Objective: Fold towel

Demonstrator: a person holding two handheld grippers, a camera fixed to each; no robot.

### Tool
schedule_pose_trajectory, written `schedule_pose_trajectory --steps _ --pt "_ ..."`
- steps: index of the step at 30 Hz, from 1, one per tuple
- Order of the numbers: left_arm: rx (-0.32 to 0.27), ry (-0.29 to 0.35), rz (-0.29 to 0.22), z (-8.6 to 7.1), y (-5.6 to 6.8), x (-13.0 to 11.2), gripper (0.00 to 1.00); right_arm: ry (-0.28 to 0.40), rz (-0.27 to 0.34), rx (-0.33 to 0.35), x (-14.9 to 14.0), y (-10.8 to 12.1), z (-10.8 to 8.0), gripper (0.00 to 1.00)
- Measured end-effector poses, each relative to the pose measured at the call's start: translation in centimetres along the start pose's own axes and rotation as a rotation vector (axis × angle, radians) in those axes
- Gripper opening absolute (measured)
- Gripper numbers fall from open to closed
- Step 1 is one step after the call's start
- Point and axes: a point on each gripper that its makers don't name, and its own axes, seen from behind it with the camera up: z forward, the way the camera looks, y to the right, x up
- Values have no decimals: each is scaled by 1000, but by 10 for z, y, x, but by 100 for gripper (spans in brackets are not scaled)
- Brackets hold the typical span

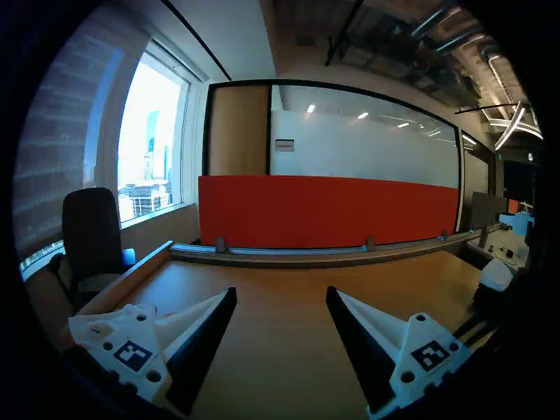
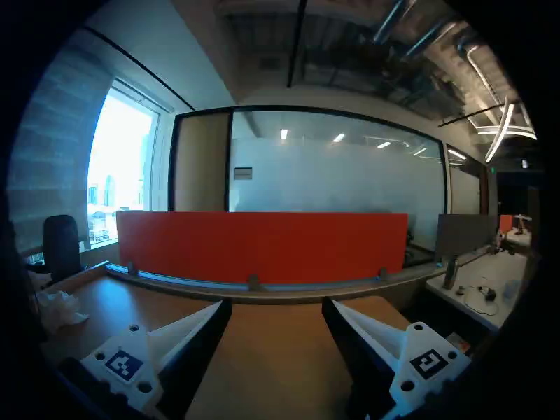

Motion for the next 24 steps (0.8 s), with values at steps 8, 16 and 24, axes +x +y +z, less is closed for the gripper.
schedule_pose_trajectory --steps 8,16,24 --pt "0 0 -1 -1 -1 0 95 -10 -9 -4 -3 -2 -3 100" --pt "20 7 -10 1 -9 -8 95 -4 4 0 2 -5 -7 100" --pt "28 34 -29 6 -10 -15 95 -12 -1 0 -7 -8 -11 100"
